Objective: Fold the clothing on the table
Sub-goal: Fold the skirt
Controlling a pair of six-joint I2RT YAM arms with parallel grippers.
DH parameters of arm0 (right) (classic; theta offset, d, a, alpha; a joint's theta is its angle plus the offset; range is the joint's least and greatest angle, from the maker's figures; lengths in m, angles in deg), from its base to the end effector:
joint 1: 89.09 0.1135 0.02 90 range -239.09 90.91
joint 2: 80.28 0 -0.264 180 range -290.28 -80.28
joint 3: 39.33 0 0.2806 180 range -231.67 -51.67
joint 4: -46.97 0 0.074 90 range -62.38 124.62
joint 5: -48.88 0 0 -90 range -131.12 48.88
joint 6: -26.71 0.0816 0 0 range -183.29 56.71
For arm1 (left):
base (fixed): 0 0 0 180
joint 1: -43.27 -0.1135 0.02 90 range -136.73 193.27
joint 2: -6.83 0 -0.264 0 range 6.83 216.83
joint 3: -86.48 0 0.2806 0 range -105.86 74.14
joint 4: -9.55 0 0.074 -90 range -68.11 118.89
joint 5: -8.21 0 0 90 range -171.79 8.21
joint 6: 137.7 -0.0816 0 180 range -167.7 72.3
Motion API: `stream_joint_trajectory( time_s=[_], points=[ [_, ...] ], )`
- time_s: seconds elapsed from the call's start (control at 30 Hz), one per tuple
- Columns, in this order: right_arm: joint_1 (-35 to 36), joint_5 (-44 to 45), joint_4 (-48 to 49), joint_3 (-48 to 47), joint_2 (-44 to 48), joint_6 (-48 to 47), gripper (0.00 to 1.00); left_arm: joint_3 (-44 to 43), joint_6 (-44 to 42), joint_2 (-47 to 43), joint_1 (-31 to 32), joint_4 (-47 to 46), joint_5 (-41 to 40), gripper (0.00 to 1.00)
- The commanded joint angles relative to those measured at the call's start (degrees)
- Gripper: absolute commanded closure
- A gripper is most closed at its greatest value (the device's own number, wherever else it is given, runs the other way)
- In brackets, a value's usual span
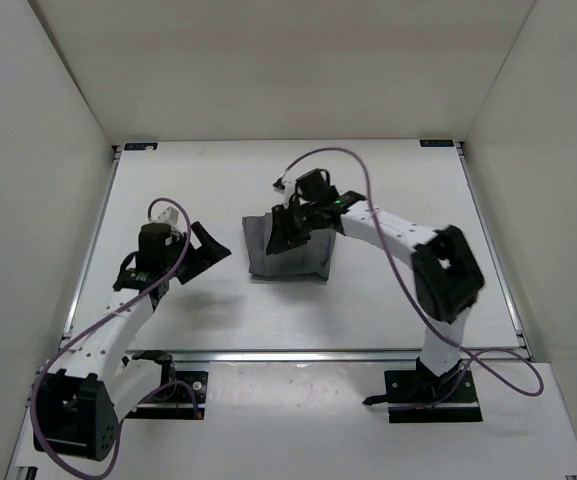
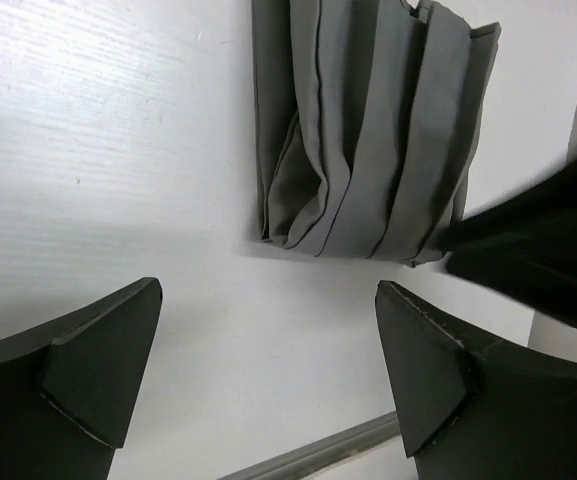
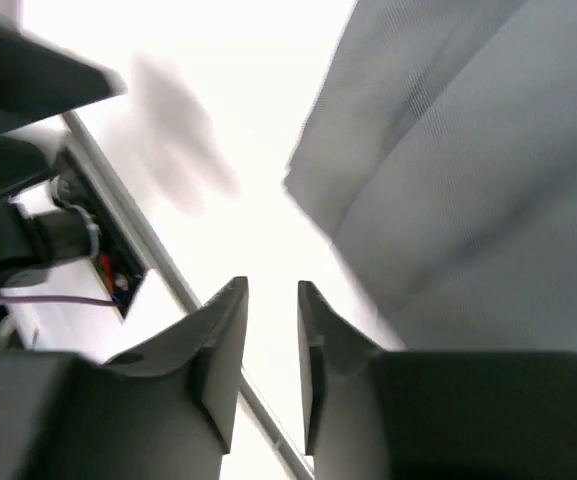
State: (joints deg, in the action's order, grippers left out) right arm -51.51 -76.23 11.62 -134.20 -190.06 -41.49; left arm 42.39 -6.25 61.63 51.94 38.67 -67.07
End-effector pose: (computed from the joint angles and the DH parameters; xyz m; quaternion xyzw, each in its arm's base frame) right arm 0.3442 0.3241 0.1815 -0.2246 0.8741 0.4069 0.1410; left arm 0.2549 -0.0598 0.1791 -0.2013 0.8770 -0.2832 0.3317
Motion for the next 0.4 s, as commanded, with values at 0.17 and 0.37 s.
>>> stream_joint_trajectory(
  time_s=[0.17,0.37],
  points=[
    [-13.21,13.23,4.8,16.13,27.67,1.22,0.58,-6.93,-15.08,7.42,1.26,9.53,11.79,0.01],
    [-19.74,12.17,3.85,21.88,31.03,-0.53,0.53,-5.69,-14.55,6.62,3.64,7.56,13.06,0.01]
  ],
)
